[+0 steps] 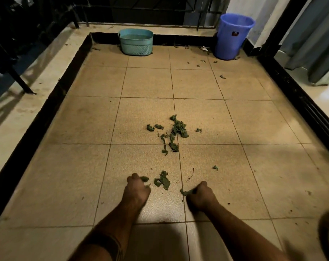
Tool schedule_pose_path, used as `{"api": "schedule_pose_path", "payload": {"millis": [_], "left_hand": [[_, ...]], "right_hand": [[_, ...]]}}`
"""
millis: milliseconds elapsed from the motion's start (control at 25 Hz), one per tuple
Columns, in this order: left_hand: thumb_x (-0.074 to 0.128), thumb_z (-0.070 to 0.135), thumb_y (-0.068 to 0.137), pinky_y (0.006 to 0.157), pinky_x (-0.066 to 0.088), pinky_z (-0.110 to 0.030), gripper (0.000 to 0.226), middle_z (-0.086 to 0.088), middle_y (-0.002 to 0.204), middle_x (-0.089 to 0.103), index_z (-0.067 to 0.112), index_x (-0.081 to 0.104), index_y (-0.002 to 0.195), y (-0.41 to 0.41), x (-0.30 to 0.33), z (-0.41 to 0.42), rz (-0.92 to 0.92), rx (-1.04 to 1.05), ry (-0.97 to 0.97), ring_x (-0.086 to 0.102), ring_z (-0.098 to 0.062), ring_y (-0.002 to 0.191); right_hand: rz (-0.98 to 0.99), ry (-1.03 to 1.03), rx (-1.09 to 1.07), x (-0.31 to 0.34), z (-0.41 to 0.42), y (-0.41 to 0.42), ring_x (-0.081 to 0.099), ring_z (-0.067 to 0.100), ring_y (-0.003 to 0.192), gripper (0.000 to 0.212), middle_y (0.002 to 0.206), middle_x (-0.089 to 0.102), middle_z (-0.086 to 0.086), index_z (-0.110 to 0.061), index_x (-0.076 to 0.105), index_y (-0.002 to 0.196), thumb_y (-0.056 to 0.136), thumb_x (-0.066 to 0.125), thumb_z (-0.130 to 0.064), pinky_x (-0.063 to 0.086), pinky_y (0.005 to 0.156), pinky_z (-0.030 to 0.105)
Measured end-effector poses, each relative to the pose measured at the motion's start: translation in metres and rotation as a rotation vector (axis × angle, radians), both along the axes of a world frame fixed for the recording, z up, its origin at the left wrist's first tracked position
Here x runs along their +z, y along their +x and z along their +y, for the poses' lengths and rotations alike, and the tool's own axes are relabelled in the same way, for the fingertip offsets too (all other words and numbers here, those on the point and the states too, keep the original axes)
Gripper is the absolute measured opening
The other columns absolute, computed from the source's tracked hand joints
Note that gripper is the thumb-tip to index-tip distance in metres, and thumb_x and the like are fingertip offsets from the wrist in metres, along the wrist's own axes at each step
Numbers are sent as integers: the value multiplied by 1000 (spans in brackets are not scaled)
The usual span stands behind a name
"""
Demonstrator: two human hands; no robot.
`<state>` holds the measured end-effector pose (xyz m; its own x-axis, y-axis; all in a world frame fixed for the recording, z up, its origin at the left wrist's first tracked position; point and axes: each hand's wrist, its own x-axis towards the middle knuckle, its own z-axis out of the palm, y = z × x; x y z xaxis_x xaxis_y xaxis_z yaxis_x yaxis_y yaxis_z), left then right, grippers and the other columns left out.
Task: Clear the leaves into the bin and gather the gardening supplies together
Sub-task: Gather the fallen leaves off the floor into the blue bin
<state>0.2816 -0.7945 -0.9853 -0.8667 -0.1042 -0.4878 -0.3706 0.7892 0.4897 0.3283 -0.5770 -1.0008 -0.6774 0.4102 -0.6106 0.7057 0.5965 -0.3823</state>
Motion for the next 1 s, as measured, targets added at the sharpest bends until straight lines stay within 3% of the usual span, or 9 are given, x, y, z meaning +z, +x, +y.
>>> {"api": "schedule_pose_path", "payload": {"millis": [120,240,320,440,560,680,800,920,1000], "left_hand": [[66,19,92,94,55,-34,60,-6,140,48,18,43,148,-2,-4,21,113,-137,212,59,-18,113],[60,32,96,106,45,-31,66,1,151,35,25,32,155,-3,-8,23,301,-338,72,47,-16,129],[53,49,96,114,33,-31,70,2,158,24,34,22,157,-1,-13,23,378,-605,-46,32,-18,141],[35,69,95,121,-9,-43,79,3,167,-18,41,-3,159,8,-23,39,321,-997,-111,-17,-22,152],[20,75,96,117,-23,-49,78,2,165,-25,38,-5,159,14,-39,55,223,-1271,-214,-29,-25,149],[11,75,96,120,-19,-51,76,0,166,-20,36,-4,160,-8,-41,46,174,-1058,-335,-26,-24,150],[9,75,95,123,-9,-53,77,3,166,-18,34,5,160,-53,-27,23,185,-784,-358,-19,-27,153],[23,72,97,122,-5,-46,74,4,168,-12,35,11,160,-88,-9,14,254,-657,-275,-12,-21,155],[34,73,95,122,-4,-50,84,1,168,-19,32,1,161,-102,-4,17,260,-535,-311,-15,-25,154]], "right_hand": [[93,-187,12,8,-18,-13,62,7,70,45,96,61,0,-9,46,137,96,64,-17,47,45,14],[248,-46,-3,26,6,-21,66,14,95,41,114,65,3,-13,52,136,97,62,-19,59,78,30],[236,104,-85,34,44,-24,58,28,116,48,136,54,14,-11,47,141,97,63,-23,53,98,45],[53,150,-88,38,77,-28,52,38,122,51,142,44,21,-10,44,142,97,63,-26,49,102,50],[73,184,193,31,44,-35,52,27,122,44,137,49,11,-18,51,135,94,64,-25,51,102,44],[192,113,411,25,9,-44,56,17,119,46,136,55,1,-25,50,139,95,60,-20,52,99,37],[251,135,375,26,12,-66,58,18,119,45,136,59,-1,-26,50,142,97,57,-21,52,99,38],[250,204,326,29,26,-90,57,20,121,45,138,56,2,-23,49,144,99,58,-25,53,98,40],[212,242,312,30,32,-105,53,24,124,49,142,51,6,-20,45,146,99,59,-28,52,100,43]]}}
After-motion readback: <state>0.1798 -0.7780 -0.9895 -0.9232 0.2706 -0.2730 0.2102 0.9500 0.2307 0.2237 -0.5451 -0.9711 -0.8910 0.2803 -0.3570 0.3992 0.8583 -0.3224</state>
